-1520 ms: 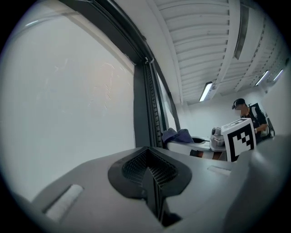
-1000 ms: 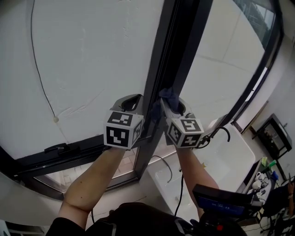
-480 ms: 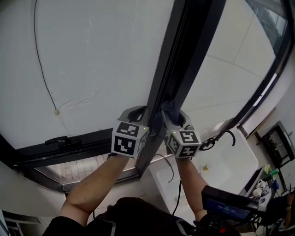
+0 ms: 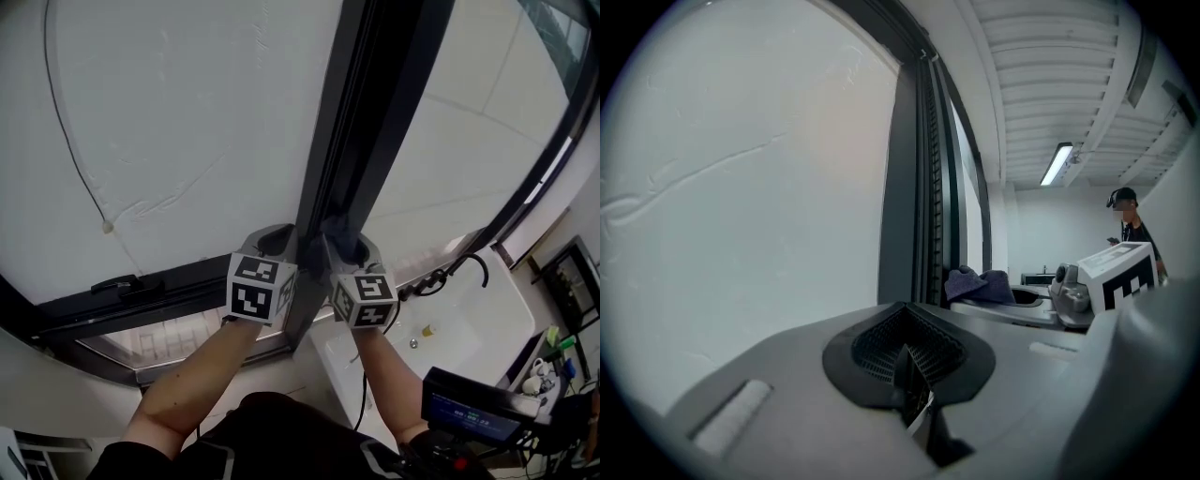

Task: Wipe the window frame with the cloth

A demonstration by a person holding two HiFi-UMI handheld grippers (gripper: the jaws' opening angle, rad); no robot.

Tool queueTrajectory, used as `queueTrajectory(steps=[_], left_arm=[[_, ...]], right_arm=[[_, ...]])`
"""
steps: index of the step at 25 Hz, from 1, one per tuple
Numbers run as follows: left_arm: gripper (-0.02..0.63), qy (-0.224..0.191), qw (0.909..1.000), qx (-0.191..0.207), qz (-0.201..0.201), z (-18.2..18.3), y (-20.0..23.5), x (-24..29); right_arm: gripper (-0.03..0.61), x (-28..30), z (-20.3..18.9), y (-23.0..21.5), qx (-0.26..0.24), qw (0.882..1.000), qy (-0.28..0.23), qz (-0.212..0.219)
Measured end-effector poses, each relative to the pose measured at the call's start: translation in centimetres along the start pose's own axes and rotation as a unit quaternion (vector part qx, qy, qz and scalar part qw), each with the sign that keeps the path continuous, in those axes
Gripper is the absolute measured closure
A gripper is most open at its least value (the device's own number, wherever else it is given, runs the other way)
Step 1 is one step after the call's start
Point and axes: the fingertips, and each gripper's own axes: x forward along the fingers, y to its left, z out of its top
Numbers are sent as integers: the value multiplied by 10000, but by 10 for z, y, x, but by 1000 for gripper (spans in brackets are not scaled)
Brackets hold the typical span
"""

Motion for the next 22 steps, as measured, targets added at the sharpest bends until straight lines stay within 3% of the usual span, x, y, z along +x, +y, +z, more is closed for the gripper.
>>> queueTrajectory(steps=[12,22], left_arm=[[620,423,9991,6,39,-49,1,6],[620,787,9968,-124,51,-95,-9,5]], right_arm=[[437,-1,-73,10,133,9987,491,20],[437,0,-110,16,262,9965,774,193]])
